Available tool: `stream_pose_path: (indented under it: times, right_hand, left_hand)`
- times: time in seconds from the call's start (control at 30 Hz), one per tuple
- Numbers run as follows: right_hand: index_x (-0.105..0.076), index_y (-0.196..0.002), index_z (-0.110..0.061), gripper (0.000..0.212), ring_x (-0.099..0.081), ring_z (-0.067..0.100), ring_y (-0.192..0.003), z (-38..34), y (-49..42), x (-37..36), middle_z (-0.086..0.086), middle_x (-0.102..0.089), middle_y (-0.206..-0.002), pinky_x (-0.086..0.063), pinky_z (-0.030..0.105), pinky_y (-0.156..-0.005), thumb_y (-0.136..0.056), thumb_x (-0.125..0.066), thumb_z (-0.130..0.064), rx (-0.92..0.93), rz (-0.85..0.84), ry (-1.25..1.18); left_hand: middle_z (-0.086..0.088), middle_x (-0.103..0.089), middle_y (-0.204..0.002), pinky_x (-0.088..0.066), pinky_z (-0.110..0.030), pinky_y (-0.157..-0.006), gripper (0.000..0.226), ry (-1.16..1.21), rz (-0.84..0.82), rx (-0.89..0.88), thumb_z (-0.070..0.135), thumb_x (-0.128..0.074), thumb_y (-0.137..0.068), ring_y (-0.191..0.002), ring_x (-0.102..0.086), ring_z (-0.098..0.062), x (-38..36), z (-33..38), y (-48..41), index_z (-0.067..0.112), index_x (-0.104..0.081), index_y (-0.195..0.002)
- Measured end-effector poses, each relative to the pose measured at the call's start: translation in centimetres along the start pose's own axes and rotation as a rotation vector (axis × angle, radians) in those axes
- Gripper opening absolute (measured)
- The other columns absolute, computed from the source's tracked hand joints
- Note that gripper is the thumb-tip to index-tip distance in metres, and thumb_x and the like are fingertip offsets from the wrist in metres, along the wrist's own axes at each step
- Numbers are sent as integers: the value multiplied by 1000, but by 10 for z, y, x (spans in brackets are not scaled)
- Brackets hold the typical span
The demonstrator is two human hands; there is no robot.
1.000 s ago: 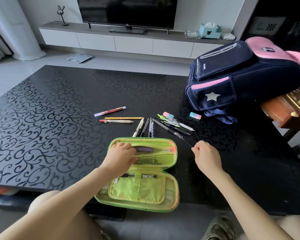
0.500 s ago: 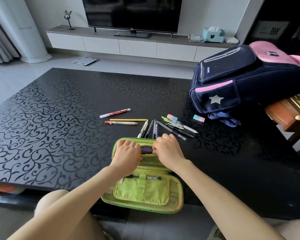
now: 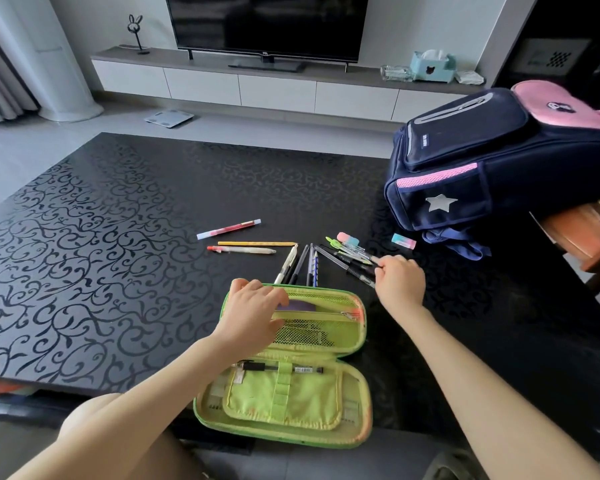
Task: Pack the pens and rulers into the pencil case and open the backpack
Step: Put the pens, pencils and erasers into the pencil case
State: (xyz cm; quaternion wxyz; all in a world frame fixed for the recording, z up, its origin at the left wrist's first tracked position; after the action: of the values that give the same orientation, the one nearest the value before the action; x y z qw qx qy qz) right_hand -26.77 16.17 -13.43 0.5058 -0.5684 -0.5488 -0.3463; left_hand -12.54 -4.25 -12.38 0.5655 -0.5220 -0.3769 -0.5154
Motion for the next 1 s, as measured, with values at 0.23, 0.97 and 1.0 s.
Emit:
stream_pose_path:
  times: [0.23,0.97,1.0]
  right_hand:
    - [-65,-107,-14,25,-56,32,-105,-20,-46,-30,11,-68,-108,-44,35,-83,-93,-50,-28,15,-188,26]
    - [-64,-95,0,15,-60,37,-90,-40,-27,-7,18,-69,-90,-41,36,-69,-85,-54,-5,129,-65,-132]
    - [-66,-95,-2,16,-61,35,-86,-41,-18,5,15,-70,-87,-43,36,-69,-83,-56,-6,118,-27,-242]
  left_hand:
    - [13,-67,-94,-26,-32,-93,22,23,-13,-43,40,-65,-81,-96,-56,-16,-1,-7,-1,27,-66,-98]
    - [13,-66,-81,-26,-23,-81,17,12,74,-77,14,-72,-75,-80,-62,-16,-3,-7,16,24,-58,-76]
    - [13,-66,-80,-26,-24,-81,16,9,76,-76,16,-72,-76,-79,-61,-16,-2,-6,16,24,-59,-76]
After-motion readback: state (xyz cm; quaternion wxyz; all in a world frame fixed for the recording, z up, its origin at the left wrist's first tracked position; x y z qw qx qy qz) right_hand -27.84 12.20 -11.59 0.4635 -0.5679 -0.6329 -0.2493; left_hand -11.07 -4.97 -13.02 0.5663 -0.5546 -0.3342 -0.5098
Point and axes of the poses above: each hand's wrist, its own y-axis away from the middle knuckle, its own x-axis out of the back of the hand, z = x × y, the point moved 9 cm from there along -y, towards the middle knuckle
